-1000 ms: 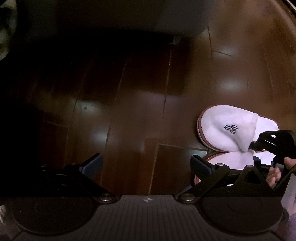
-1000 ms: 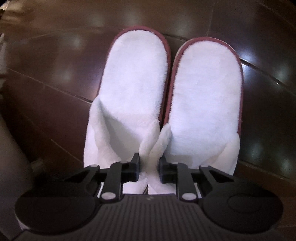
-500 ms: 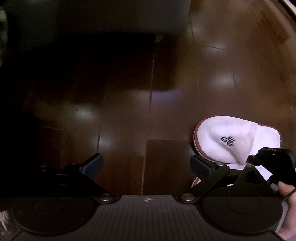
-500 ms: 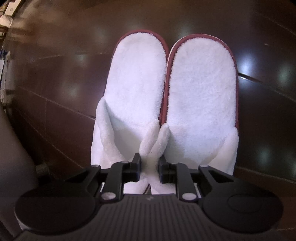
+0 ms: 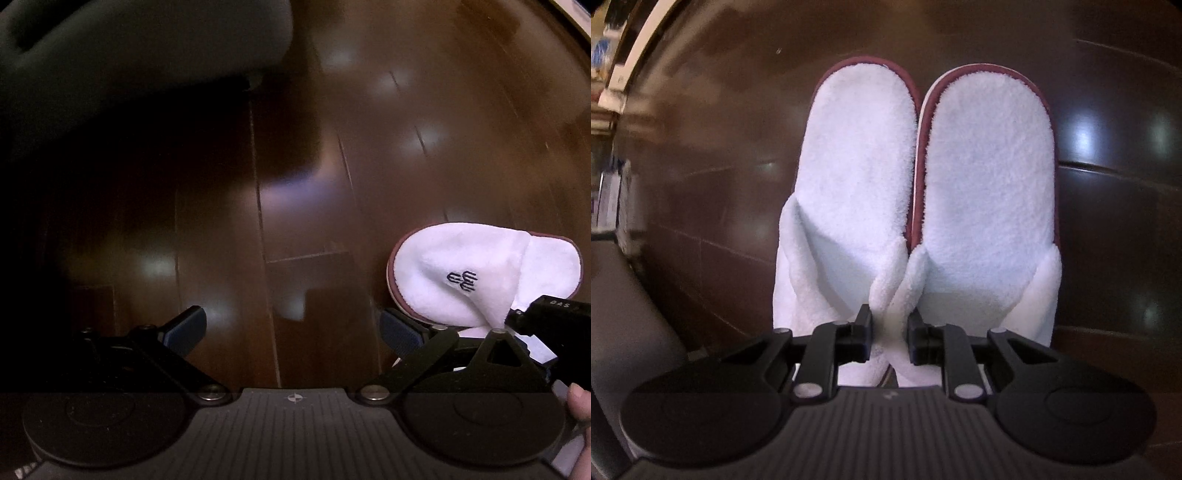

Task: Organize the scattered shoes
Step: 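Lift the white slippers and carry them toward the sneaker row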

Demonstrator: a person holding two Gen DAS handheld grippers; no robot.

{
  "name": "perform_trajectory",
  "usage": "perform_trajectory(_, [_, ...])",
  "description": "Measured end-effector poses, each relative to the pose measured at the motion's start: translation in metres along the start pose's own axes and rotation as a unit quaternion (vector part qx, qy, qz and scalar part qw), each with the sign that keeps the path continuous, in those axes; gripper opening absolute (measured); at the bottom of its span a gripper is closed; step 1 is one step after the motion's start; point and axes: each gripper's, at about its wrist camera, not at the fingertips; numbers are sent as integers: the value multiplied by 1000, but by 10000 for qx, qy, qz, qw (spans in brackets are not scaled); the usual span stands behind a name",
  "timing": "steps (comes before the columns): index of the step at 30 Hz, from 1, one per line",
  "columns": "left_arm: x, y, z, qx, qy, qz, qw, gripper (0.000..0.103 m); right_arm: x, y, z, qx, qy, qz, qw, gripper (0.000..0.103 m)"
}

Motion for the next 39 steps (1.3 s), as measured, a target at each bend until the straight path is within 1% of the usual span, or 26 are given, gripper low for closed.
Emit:
perform_trajectory(4, [-11,11,-9,167,68,-76,9998,101,-33,13,-13,141,-72,-256,9995,20])
perform_trajectory(7, [-26,18,-20,319,138,-268,9990,101,-49,25,-25,245,-160,-409,9987,20])
perform_trajectory(9, [-41,27,-31,497,207,-440,9976,101,-60,37,-31,298,-237,-523,9979,20])
perform_trajectory(12, [-53,41,-41,712,280,-581,9954,101,-87,53,-41,375,-352,-772,9957,20])
perform_trajectory(15, [-69,69,-53,1084,371,-754,9905,101,-108,73,-60,494,-418,-1043,9924,20])
perform_trajectory(17, [-77,83,-59,1260,430,-863,9873,101,-121,86,-71,622,-441,-1212,9897,20])
perform_trajectory(20, [-92,107,-70,1591,539,-1107,9796,101,-161,100,-89,869,-435,-1459,9845,20])
perform_trajectory(22, [-101,124,-78,1815,620,-1232,9737,101,-178,111,-107,1026,-399,-1617,9807,20])
perform_trajectory(24, [-109,146,-88,2143,703,-1411,9640,101,-192,109,-144,1195,-351,-1770,9763,20])
perform_trajectory(25, [-111,155,-92,2266,735,-1483,9598,101,-198,114,-153,1242,-307,-1857,9743,20])
perform_trajectory(27, [-120,181,-102,2627,914,-1651,9463,101,-213,130,-165,1275,-191,-2045,9703,20])
perform_trajectory(29, [-129,207,-113,2995,1111,-1814,9301,101,-229,146,-180,1463,-170,-2209,9641,20])
perform_trajectory(30, [-132,216,-116,3119,1189,-1873,9238,101,-235,153,-187,1548,-152,-2291,9609,20])
perform_trajectory(31, [-137,227,-119,3287,1298,-1953,9149,101,-241,161,-193,1627,-129,-2373,9576,20])
perform_trajectory(33, [-147,254,-127,3661,1473,-2146,8934,102,-278,169,-218,1792,-93,-2546,9503,20])
perform_trajectory(34, [-150,267,-131,3862,1517,-2227,8822,103,-291,176,-227,1889,-77,-2640,9458,20])
perform_trajectory(35, [-154,284,-136,4123,1574,-2311,8671,103,-302,184,-236,1990,-61,-2736,9410,20])
perform_trajectory(36, [-155,296,-139,4285,1621,-2362,8569,103,-310,192,-242,2083,-33,-2832,9362,20])
perform_trajectory(37, [-157,310,-141,4458,1662,-2393,8464,103,-304,198,-243,2175,-1,-2927,9311,20])
perform_trajectory(38, [-160,328,-145,4675,1707,-2423,8328,103,-294,203,-242,2267,31,-3022,9259,20])
perform_trajectory(39, [-161,339,-146,4804,1745,-2434,8243,103,-292,210,-246,2343,67,-3104,9213,20])
Point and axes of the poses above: each gripper's, at about its wrist camera, not at the fingertips, and x roughly the way its jaws point, z to its left, y to its underside, and after that the axes turned 15 degrees about -y, right-handed
